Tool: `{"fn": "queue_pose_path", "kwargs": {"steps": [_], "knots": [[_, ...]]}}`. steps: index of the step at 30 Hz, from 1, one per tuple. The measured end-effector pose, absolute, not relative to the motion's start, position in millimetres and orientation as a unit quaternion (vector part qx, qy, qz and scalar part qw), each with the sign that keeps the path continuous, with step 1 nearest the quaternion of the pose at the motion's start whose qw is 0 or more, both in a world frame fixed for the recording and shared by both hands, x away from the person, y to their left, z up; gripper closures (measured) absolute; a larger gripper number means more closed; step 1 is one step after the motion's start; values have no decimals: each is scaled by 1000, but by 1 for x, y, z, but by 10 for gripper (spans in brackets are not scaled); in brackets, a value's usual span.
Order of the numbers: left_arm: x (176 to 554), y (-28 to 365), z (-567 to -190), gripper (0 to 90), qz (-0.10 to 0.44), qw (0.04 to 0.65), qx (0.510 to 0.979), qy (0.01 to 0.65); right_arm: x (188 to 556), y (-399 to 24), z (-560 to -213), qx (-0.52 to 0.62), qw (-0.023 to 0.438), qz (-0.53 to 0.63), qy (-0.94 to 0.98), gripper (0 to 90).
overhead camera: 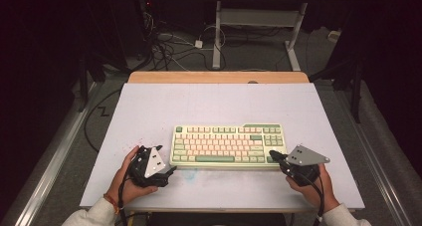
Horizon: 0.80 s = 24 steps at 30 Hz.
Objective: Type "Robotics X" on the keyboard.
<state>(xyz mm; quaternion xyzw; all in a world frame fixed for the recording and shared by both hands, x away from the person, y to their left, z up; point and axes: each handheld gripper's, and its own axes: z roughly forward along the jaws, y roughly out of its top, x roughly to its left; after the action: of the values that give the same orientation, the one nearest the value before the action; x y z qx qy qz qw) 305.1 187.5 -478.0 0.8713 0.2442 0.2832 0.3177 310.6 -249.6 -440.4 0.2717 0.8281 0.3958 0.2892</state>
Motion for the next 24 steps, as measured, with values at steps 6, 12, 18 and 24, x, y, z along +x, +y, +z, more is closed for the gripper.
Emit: {"fn": "queue_pose_path", "kwargs": {"steps": [6,12,18,24], "knots": [[307,190,-480,189,278,327,864,263,330,-240,-435,275,272,395,833,900],[310,192,-482,189,271,322,866,271,361,-212,-431,262,251,390,846,900],[306,191,-482,190,273,317,869,265,382,-175,-434,246,236,374,863,900],[304,194,-484,190,273,310,871,267,393,-154,-443,238,223,352,877,900]]}}
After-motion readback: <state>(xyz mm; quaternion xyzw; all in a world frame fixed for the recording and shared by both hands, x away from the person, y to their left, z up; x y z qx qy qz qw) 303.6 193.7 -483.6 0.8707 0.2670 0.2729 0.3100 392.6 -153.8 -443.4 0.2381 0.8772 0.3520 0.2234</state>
